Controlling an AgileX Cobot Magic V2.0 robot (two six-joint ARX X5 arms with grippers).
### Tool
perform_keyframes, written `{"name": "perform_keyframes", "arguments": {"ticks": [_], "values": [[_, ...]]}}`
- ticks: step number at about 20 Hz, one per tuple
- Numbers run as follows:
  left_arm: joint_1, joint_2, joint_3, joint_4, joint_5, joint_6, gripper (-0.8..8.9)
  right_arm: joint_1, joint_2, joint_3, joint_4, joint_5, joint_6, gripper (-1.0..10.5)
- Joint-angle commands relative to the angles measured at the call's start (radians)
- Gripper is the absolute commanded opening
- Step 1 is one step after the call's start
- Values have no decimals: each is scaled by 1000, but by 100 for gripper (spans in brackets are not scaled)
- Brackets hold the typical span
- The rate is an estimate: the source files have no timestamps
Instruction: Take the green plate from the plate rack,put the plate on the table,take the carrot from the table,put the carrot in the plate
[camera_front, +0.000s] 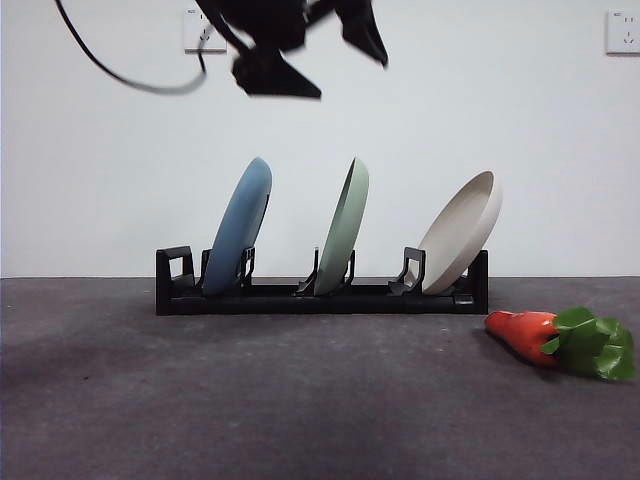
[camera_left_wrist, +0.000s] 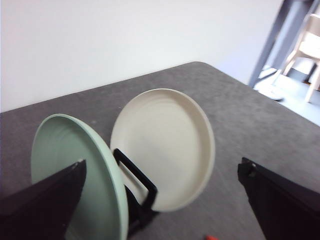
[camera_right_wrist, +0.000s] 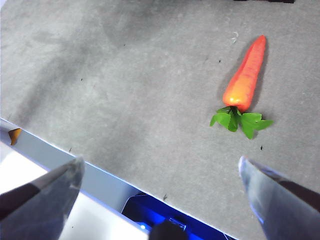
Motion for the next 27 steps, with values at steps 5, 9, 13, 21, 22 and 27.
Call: {"name": "perform_keyframes", "arguments": {"ticks": [5,9,13,21,22,27], "values": [[-8,183,3,179,-63,-2,680,3,-1,2,-2,-1,6,691],[-15,261,3,211,-79,-2,673,3,-1,2,-1,-1,10,691],[-18,290,3,209,-80,-3,355,3,0,2,-1,-1,14,690],[-21,290,3,204,-79,-7,-13,3,-1,2,-1,-1,14,690],[-21,290,3,203,-79,-7,-8,3,-1,2,-1,-1,13,690],[-21,290,3,211,-76,-14,-8,3,-1,2,-1,-1,13,689]]}}
